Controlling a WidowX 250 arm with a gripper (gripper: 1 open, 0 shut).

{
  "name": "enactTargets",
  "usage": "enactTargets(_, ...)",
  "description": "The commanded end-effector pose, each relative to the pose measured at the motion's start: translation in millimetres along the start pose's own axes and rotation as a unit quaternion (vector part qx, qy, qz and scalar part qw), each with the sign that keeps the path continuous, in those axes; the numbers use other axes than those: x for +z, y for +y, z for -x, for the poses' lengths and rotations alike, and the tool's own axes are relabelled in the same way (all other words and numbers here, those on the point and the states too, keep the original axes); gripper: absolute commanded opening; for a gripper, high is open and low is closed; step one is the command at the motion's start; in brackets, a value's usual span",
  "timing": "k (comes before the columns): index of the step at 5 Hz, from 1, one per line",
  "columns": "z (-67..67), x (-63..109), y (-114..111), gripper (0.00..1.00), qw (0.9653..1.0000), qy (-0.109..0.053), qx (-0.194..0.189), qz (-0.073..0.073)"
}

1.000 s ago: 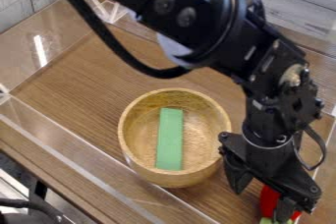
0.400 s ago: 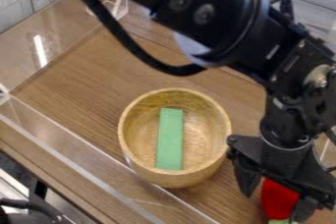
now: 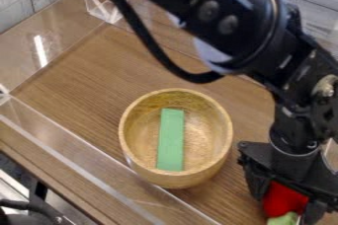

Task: Move the red object to the left side of the table

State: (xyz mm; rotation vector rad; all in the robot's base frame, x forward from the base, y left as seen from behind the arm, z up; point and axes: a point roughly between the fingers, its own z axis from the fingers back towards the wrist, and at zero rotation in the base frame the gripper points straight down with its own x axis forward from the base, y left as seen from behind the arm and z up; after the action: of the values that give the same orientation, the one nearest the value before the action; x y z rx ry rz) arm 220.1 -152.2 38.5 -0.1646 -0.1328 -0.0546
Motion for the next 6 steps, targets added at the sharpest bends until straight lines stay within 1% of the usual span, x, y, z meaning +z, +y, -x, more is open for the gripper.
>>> enactTargets(1, -8.5, 1.5, 3.5, 1.00, 0.9997, -0.018, -0.008, 0.011)
enactTargets(2, -5.7, -4.4, 8.4, 1.00, 0.9998, -0.015, -0.012, 0.009)
enactTargets(3, -8.8, 3.1, 8.9, 1.00, 0.9995, -0.017, -0.027, 0.002)
enactTargets(4, -13.0, 8.5, 8.7, 1.00, 0.9989, -0.023, -0.040, 0.000)
enactTargets(5, -10.0, 5.9, 8.2, 1.00, 0.9975, -0.028, -0.065, 0.003)
enactTargets(6, -6.3, 2.7, 8.2, 1.00, 0.9955, -0.029, -0.090, 0.004)
